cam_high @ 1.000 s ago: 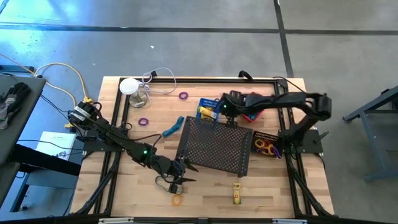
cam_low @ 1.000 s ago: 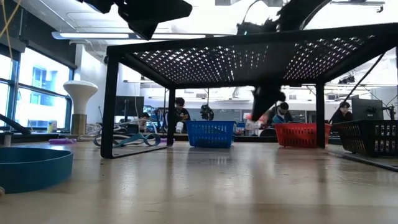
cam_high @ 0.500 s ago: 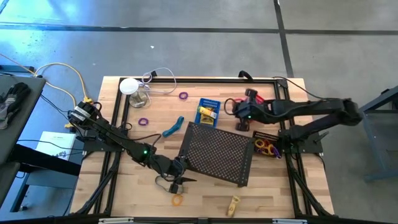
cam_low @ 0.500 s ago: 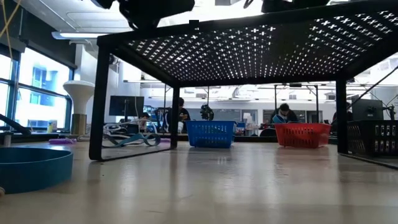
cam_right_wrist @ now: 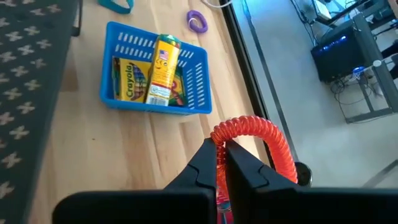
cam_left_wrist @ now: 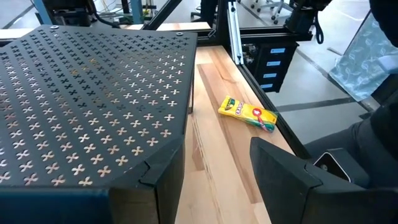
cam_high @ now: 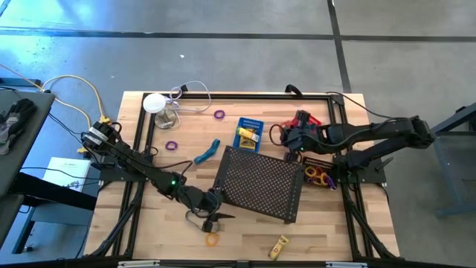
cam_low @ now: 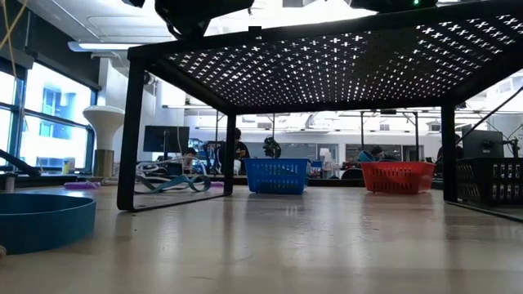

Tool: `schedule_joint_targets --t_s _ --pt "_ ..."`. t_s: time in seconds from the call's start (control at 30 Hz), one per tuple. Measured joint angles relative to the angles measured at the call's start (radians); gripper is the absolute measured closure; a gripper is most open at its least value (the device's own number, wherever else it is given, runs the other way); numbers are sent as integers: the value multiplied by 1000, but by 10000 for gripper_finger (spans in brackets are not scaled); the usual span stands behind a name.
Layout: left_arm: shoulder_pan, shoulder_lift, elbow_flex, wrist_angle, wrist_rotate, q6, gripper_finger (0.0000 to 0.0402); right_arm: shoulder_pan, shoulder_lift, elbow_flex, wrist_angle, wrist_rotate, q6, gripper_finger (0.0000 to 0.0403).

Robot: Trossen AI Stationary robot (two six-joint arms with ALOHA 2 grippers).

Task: Pick & Place Office Desk Supplies
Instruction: Put the orange spiral keychain into the black bin

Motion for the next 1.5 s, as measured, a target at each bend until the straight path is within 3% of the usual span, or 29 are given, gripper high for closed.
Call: schedule_joint_targets --t_s 0.23,0.43,0.9,1.13,1.5 --pt "0 0 0 0 -2 0 225 90 -40 0 -123 99 115 399" --pt "0 0 0 -1 -2 0 225 195 -116 0 -250 108 317 399" --pt "-14 0 0 -3 0 1 225 409 -158 1 -721 -190 1137 399" --pt "-44 0 0 -3 2 -22 225 511 -145 -52 -645 -379 1373 399" --pt "-93 0 0 -13 2 -26 225 569 -125 -260 -428 -378 1492 396"
